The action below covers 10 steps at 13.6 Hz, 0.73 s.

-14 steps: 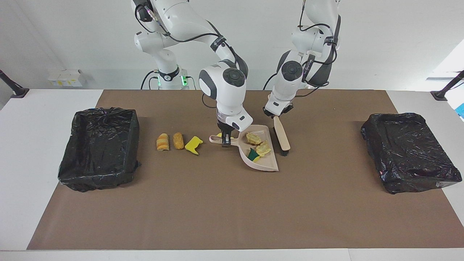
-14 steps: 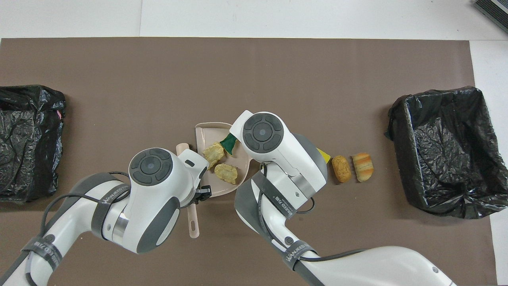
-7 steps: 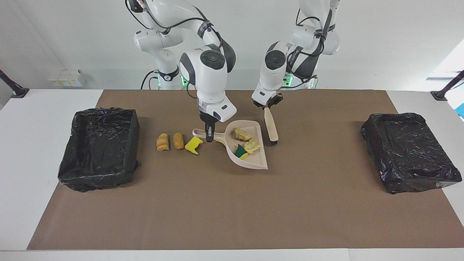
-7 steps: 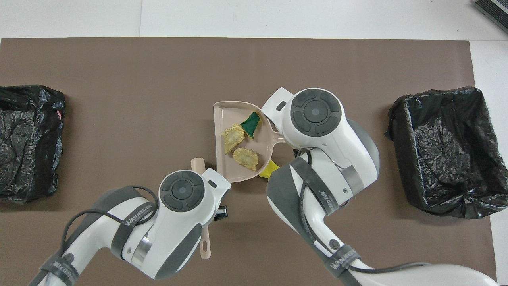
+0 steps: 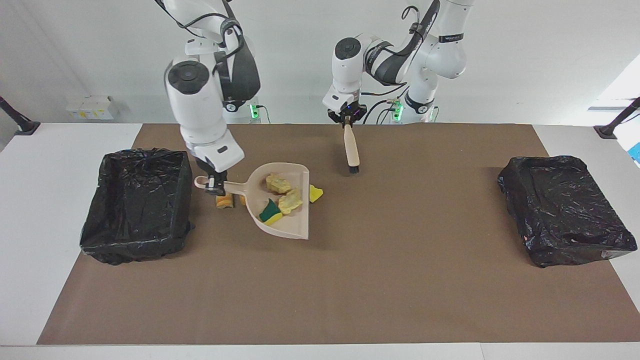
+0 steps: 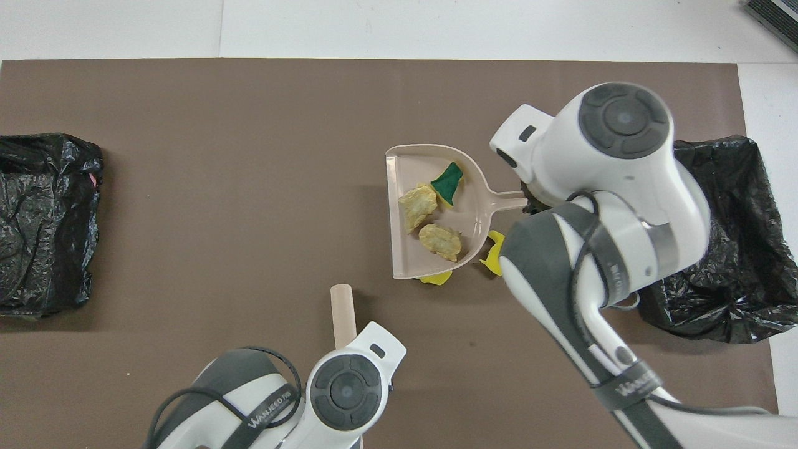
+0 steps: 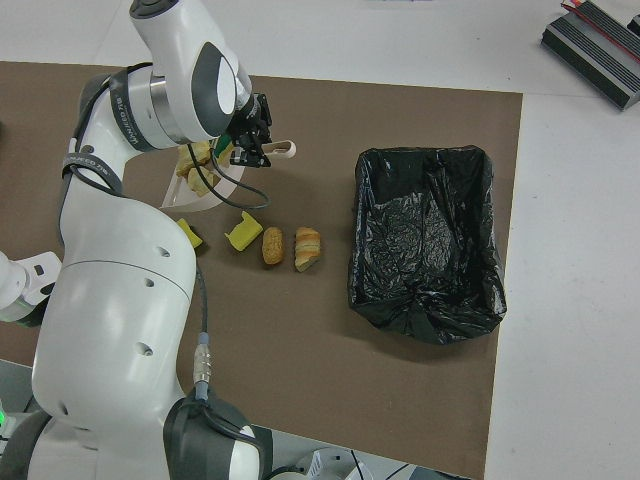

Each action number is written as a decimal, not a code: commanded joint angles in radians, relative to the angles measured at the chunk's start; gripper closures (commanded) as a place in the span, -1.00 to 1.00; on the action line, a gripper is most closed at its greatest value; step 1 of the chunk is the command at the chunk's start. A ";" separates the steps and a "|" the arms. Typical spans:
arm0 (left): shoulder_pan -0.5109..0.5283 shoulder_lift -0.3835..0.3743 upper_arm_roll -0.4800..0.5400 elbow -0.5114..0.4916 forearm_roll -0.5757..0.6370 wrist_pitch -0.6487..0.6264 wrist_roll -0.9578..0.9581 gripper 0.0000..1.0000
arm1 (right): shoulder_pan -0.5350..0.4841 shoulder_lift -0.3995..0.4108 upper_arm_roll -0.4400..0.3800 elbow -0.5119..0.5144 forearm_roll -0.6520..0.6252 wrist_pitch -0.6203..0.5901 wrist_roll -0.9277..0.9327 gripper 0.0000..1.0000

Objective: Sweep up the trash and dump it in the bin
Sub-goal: 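Carry the loaded dustpan with the right gripper over the nearer bin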

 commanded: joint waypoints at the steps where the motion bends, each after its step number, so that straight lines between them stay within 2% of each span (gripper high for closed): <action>1: -0.058 -0.094 0.018 -0.135 0.015 0.103 -0.041 1.00 | -0.143 -0.014 0.008 0.020 0.018 -0.025 -0.143 1.00; 5: -0.064 -0.068 0.018 -0.186 0.015 0.240 -0.046 1.00 | -0.340 -0.035 -0.010 0.037 -0.037 -0.035 -0.353 1.00; 8: -0.064 -0.036 0.018 -0.186 0.015 0.249 -0.035 1.00 | -0.449 -0.080 -0.007 0.013 -0.184 -0.045 -0.435 1.00; 10: -0.049 -0.015 0.019 -0.179 0.014 0.243 0.026 0.95 | -0.475 -0.107 -0.009 -0.035 -0.270 0.014 -0.421 1.00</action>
